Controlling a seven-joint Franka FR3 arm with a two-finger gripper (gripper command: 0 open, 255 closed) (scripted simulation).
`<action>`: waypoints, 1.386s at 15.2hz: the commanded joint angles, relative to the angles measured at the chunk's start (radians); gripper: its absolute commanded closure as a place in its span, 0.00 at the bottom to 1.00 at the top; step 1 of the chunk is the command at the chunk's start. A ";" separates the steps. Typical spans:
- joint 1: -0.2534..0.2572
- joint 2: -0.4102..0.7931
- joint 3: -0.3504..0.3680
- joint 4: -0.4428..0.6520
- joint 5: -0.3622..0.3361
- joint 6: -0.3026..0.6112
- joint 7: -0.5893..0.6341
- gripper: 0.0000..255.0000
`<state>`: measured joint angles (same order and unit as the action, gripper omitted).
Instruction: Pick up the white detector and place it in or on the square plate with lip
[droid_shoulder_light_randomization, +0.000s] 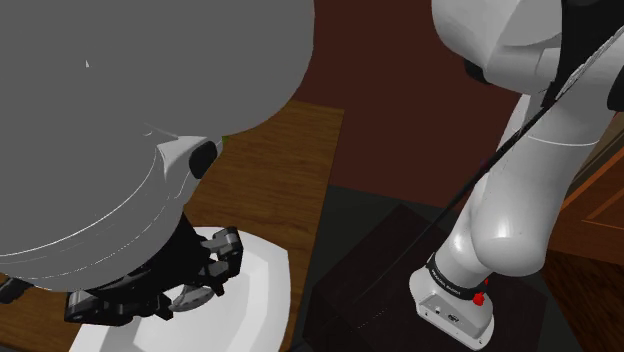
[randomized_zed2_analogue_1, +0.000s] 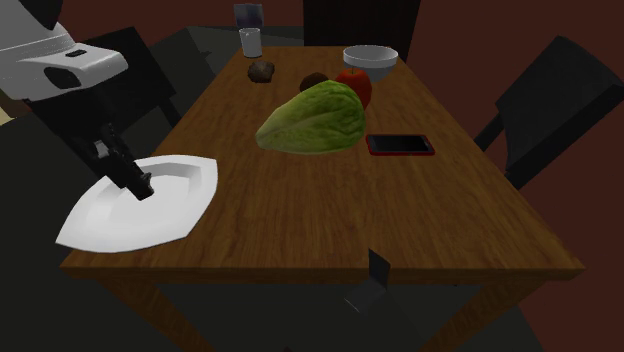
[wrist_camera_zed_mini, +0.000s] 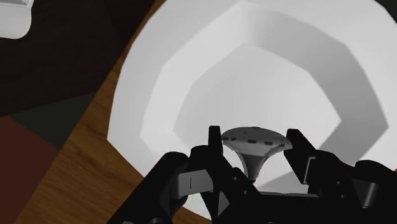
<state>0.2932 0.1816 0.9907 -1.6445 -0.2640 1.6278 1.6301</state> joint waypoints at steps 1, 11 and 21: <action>-0.002 0.001 -0.001 -0.016 -0.001 0.016 0.001 1.00; -0.002 0.001 -0.001 -0.015 -0.001 0.016 0.002 0.00; 0.051 0.048 0.002 0.153 -0.034 -0.127 0.017 0.00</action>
<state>0.3436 0.2287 0.9929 -1.4943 -0.2980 1.5030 1.6477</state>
